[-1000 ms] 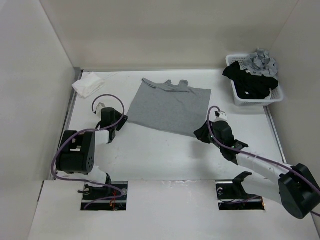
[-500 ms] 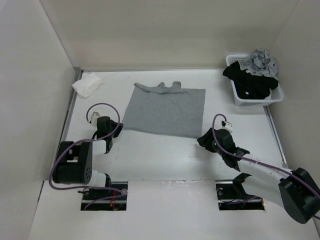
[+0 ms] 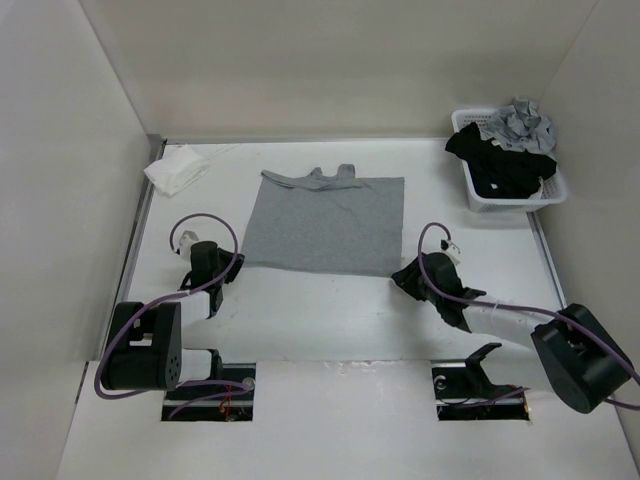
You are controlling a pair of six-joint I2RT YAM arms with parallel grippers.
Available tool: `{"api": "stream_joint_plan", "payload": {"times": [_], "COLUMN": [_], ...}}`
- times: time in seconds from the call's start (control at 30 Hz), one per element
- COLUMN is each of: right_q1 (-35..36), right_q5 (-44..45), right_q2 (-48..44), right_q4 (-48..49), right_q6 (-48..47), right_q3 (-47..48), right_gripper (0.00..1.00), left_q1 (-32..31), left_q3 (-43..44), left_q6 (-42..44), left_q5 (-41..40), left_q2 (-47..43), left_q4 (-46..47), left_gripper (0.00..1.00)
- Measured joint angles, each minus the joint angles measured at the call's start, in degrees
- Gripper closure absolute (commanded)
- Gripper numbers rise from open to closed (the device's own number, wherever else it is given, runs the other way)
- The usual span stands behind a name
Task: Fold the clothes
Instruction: Fold the tank top
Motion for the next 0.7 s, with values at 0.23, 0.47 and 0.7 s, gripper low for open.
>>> {"api": "stream_joint_plan", "payload": {"times": [0.23, 0.47, 0.7], "right_q1": [-1.9, -2.4, -2.7], "right_q5": [1.0, 1.1, 1.2], "right_q2": [2.3, 4.9, 4.5], "right_q4": [1.7, 2.2, 1.1], "right_q6": [1.8, 2.1, 1.3], "right_q3": [0.7, 1.9, 2.7], "right_gripper": [0.67, 0.87, 1.0], "left_q1": [-0.4, -0.8, -1.2], "left_q3": [0.0, 0.0, 0.0], "left_q6": [0.4, 0.4, 0.3], "left_q5": [0.1, 0.1, 0.8], "left_q2": [0.0, 0.0, -1.4], "left_q4": [0.0, 0.0, -1.1], "left_gripper": [0.97, 0.97, 0.99]}}
